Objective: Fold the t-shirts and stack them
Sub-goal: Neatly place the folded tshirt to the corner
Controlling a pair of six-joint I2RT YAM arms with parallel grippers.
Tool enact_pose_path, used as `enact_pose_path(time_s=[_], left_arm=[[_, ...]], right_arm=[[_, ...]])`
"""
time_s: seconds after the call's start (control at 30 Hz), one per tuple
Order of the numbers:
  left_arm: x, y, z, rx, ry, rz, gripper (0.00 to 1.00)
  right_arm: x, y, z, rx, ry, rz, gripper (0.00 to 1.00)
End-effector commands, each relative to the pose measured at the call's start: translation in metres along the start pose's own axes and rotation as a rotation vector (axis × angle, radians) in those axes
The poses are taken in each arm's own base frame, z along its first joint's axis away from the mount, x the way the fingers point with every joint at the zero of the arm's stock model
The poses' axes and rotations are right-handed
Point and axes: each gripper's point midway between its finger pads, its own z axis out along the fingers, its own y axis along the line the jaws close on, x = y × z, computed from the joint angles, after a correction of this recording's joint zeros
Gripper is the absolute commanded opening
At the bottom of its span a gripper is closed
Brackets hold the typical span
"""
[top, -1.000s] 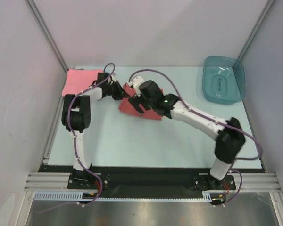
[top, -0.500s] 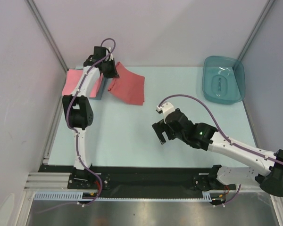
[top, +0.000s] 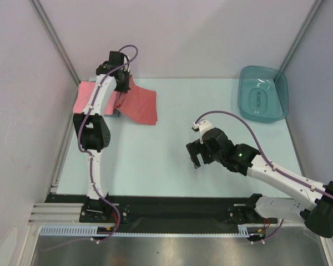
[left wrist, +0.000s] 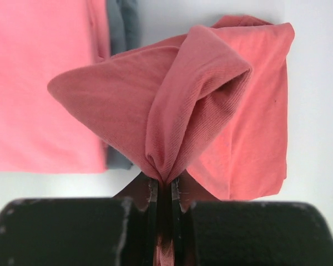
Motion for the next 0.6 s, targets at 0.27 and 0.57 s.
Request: enact_pose_path(time_s=[0.27, 0.57], left_arm=[[-0.064, 0.048, -0.045, -0.099, -0.208, 0.096, 0.00], [-0.078, 0.065, -0.066, -0.092, -0.267, 0.127, 0.00]], right_arm=[[-0.003, 0.003, 0.012, -0.042, 0.018, 0.002, 1.00], [-0.002, 0.005, 0.027, -0.074, 0.038, -0.020, 0.99]])
